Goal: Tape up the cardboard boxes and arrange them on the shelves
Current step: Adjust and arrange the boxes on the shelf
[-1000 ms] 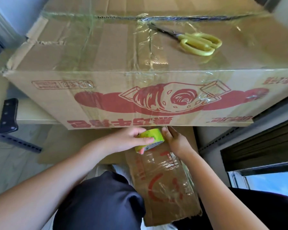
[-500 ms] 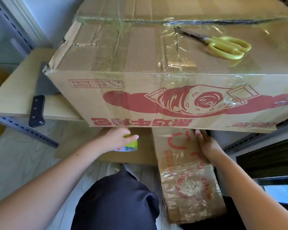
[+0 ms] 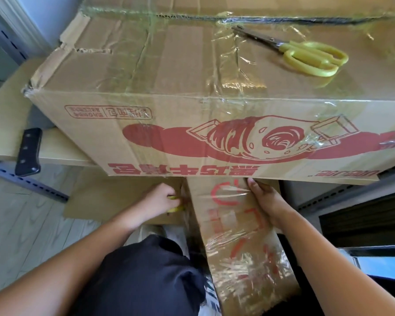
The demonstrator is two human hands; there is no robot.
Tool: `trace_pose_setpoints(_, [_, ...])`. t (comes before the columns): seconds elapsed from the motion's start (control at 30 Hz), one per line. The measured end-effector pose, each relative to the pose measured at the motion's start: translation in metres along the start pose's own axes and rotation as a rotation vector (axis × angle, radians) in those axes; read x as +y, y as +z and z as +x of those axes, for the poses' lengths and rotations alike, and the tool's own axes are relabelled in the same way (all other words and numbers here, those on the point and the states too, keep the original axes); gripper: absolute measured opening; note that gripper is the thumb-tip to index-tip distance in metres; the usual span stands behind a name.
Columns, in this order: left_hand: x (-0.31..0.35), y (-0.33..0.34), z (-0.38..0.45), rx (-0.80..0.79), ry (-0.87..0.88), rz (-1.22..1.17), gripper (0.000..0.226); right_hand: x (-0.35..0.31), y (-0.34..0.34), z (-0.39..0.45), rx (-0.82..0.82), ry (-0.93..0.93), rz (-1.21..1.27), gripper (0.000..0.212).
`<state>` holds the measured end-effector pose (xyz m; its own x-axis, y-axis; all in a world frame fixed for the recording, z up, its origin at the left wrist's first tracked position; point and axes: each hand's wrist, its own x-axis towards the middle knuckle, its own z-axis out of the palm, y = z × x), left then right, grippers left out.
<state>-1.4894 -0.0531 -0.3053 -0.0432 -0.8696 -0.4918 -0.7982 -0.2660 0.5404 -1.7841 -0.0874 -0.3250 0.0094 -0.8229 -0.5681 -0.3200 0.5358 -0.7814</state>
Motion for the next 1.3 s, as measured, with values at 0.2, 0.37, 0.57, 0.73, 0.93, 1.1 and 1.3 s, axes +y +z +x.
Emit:
trace_pose_setpoints(0.2, [0.029, -0.028, -0.018, -0.301, 0.188, -0.022, 0.045, 0.006, 0.006, 0.003, 0.042, 0.112, 0.004, 0.042])
trace_pose_setpoints(0.37, [0.050, -0.023, -0.028, -0.456, 0.221, -0.063, 0.043, -0.025, 0.019, -0.019, 0.283, 0.097, -0.421, 0.036])
trace_pose_setpoints(0.57, [0.080, -0.015, -0.023, -0.313, 0.238, -0.026, 0.046, -0.039, 0.049, -0.067, 0.115, 0.081, -0.519, 0.068])
trace_pose_setpoints(0.73, [0.095, -0.006, -0.027, -0.339, 0.242, -0.072, 0.051, -0.022, 0.035, -0.058, 0.244, 0.009, -0.601, 0.078])
trace_pose_setpoints(0.93, [0.097, -0.009, -0.030, -0.400, 0.232, -0.229, 0.017, -0.006, 0.011, -0.036, 0.272, -0.028, -0.496, 0.058])
trace_pose_setpoints(1.1, [0.075, -0.007, -0.023, -0.312, 0.116, -0.101, 0.021, 0.010, 0.029, -0.024, 0.229, -0.039, -0.431, 0.048])
trace_pose_setpoints(1.3, [0.069, -0.008, -0.017, -0.101, 0.054, 0.152, 0.030, -0.009, 0.031, 0.001, 0.193, 0.089, -0.336, 0.049])
